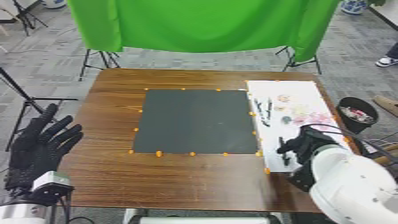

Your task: Arrange flowers

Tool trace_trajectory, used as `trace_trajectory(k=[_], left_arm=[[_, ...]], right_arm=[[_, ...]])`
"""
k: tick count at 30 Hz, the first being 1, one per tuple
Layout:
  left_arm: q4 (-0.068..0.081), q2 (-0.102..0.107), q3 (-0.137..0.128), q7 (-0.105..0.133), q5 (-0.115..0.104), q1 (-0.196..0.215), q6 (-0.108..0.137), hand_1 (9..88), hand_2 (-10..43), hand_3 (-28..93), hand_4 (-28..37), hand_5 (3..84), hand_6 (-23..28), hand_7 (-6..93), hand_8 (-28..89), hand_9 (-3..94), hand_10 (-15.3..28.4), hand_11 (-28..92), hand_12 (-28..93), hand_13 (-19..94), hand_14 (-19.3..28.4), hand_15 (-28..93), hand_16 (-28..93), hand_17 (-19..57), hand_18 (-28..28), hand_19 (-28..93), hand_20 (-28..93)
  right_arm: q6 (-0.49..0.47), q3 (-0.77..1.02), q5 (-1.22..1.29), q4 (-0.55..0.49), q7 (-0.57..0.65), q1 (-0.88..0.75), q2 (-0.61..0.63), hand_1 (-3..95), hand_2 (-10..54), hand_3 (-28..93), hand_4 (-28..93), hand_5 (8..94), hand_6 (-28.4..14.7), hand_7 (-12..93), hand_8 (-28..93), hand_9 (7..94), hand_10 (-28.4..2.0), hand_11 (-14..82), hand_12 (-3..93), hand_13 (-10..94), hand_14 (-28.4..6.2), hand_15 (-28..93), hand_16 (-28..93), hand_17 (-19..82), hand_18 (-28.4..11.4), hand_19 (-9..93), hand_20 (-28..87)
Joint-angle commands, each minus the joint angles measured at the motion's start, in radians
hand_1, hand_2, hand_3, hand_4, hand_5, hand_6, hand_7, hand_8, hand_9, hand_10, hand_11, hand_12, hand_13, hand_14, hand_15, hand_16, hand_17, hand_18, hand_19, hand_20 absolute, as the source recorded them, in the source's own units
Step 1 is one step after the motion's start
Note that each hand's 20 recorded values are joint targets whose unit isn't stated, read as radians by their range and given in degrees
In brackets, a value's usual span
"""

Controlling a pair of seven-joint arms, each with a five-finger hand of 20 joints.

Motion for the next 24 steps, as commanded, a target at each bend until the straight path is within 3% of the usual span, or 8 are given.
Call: trace_trajectory(k=[1, 2, 6, 8, 12, 16, 21, 24], left_arm=[[-0.006, -0.008, -0.009, -0.022, 0.003, -0.002, 0.001, 29.5, 7.1, 62, -21.1, 31.3, 6.6, 7.6, -8, 27.1, 18.2, 23, 11, 19, 26.5, 52, -11, -6.6, 28.4, 54, -3], [-0.006, -0.02, -0.009, -0.04, 0.015, -0.011, -0.004, 29.5, 7.1, 62, -21.1, 31.3, 6.6, 7.6, -8, 27.1, 18.2, 23, 11, 19, 26.5, 52, -11, -6.6, 28.4, 54, -3], [-0.006, -0.018, -0.005, -0.034, 0.014, -0.012, -0.003, 29.5, 7.1, 62, -21.1, 31.3, 6.6, 7.7, -7, 27.1, 18.2, 23, 11, 19, 26.6, 52, -11, -6.7, 28.4, 54, -3], [-0.005, -0.028, -0.002, -0.047, 0.023, -0.018, -0.006, 29.5, 7.1, 63, -21.1, 31.3, 6.6, 7.7, -8, 27.1, 18.2, 23, 11, 19, 26.6, 52, -11, -6.7, 28.4, 54, -3], [-0.005, -0.011, 0.002, -0.031, 0.007, -0.013, -0.001, 29.5, 7.1, 62, -21.1, 31.3, 6.6, 7.7, -8, 27.1, 18.2, 23, 11, 19, 26.6, 52, -11, -6.7, 28.4, 54, -3], [-0.004, -0.031, -0.003, -0.061, 0.026, -0.024, -0.009, 29.5, 7.1, 63, -21.2, 31.3, 6.6, 7.8, -8, 27.1, 18.2, 23, 11, 19, 26.7, 52, -11, -6.7, 28.4, 54, -3], [-0.003, -0.045, -0.001, -0.073, 0.036, -0.032, -0.014, 29.5, 7.1, 63, -21.2, 31.3, 6.6, 7.8, -8, 27.1, 18.2, 23, 11, 19, 26.6, 52, -11, -6.7, 28.4, 54, -3], [-0.001, -0.038, 0.005, -0.065, 0.032, -0.032, -0.013, 29.5, 7.1, 62, -21.2, 31.3, 6.6, 7.7, -8, 27.1, 18.2, 23, 11, 19, 26.6, 52, -11, -6.7, 28.4, 54, -3]], right_arm=[[-0.009, -0.083, -0.092, 0.039, 0.039, 0.03, 0.014, 43.8, -7.9, 70, -19, 73.7, -17.2, 11, -8, 82.2, -21.6, 26.5, 16.5, 82, -11.4, 59, 11, 70, -5.5, 93, -26], [-0.006, -0.086, -0.094, 0.04, 0.042, 0.029, 0.018, 43.8, -7.9, 70, -18, 73.9, -17.2, 11, -8, 82.4, -21.5, 26.5, 16.5, 82, -11.3, 58, 11, 70, -5.4, 93, -27], [-0.004, -0.101, -0.097, 0.052, 0.039, 0.042, 0.015, 43.8, -8.0, 69, -19, 74.0, -17.2, 11, -8, 82.4, -21.6, 26.5, 16.7, 82, -11.3, 58, 11, 71, -5.3, 93, -27], [-0.003, -0.111, -0.096, 0.055, 0.04, 0.046, 0.013, 43.8, -7.9, 69, -19, 74.1, -17.2, 11, -8, 82.5, -21.5, 26.5, 16.7, 82, -11.3, 58, 12, 71, -5.3, 93, -28], [-0.013, -0.146, -0.11, 0.07, 0.048, 0.067, 0.007, 43.4, -7.7, 69, -19, 74.3, -16.9, 11, -8, 82.5, -21.6, 26.6, 16.7, 82, -11.3, 58, 12, 71, -5.3, 93, -28], [-0.016, -0.19, -0.14, 0.084, 0.058, 0.08, 0.008, 43.2, -7.6, 69, -18, 74.4, -16.8, 11, -8, 82.6, -21.5, 26.6, 16.8, 82, -11.3, 58, 12, 71, -5.3, 93, -28], [-0.032, -0.275, -0.181, 0.11, 0.064, 0.122, 0.008, 43.1, -7.6, 69, -18, 74.8, -16.3, 11, -8, 83.0, -21.1, 26.7, 16.9, 82, -11.1, 58, 12, 71, -5.4, 93, -28], [-0.053, -0.322, -0.188, 0.125, 0.067, 0.144, 0.008, 43.3, -7.5, 69, -19, 75.2, -15.7, 11, -8, 83.2, -21.0, 26.8, 17.0, 82, -11.1, 58, 12, 71, -5.4, 93, -27]])
